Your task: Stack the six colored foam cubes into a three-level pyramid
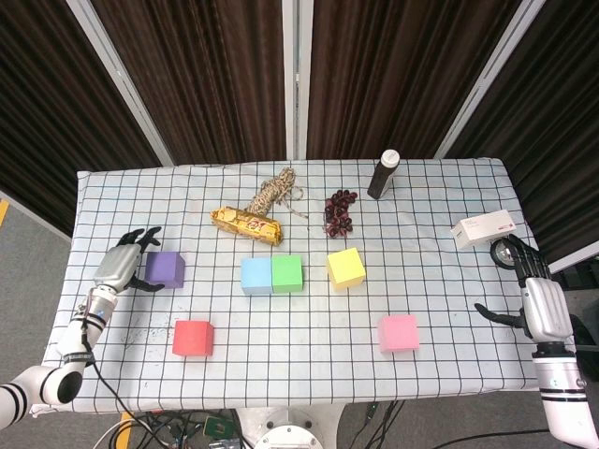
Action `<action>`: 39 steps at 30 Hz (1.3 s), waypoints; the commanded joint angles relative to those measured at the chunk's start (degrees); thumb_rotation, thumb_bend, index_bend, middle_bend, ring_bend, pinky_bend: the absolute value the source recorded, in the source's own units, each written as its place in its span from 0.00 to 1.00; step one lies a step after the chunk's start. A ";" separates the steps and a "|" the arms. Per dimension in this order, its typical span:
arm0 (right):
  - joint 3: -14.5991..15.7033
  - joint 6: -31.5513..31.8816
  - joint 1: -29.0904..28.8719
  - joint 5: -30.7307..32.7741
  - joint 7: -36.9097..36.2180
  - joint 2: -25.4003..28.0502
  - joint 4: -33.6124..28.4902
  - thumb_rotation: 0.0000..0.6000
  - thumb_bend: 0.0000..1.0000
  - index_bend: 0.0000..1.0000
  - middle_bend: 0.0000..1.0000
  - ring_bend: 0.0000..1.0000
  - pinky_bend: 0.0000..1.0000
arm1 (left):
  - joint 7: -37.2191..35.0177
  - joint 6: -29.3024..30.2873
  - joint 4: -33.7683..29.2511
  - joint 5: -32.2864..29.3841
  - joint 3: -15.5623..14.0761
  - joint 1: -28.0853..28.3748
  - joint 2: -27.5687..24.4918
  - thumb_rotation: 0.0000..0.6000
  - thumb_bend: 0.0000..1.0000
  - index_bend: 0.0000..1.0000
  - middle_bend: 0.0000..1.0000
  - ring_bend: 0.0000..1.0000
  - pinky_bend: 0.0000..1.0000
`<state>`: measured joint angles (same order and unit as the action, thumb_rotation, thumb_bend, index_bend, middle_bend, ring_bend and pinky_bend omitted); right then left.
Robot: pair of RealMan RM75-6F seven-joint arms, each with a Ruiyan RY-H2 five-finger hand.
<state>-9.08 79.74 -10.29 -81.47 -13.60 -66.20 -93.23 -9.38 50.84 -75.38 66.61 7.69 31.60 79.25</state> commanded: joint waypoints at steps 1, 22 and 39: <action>-0.02 0.07 -0.02 0.00 0.07 0.00 -0.06 1.00 0.01 0.00 0.00 0.00 0.00 | -0.31 0.59 0.87 0.19 0.23 -0.20 0.86 1.00 0.01 0.03 0.30 0.00 0.01; -0.05 0.01 -0.09 0.73 0.10 -0.27 0.06 1.00 0.01 0.00 0.00 0.00 0.00 | 3.59 7.73 -12.64 2.00 3.00 -0.19 3.25 1.00 0.10 0.09 0.47 0.10 0.06; 0.34 0.07 0.23 0.65 -1.21 -0.73 1.61 1.00 0.01 0.00 0.00 0.00 0.00 | 11.01 7.65 -10.00 -2.41 3.69 1.85 8.96 1.00 0.10 0.09 0.47 0.10 0.04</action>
<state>-8.74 79.82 -10.06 -80.83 -14.81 -66.93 -91.62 1.39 58.41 -85.49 64.34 11.38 33.40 88.10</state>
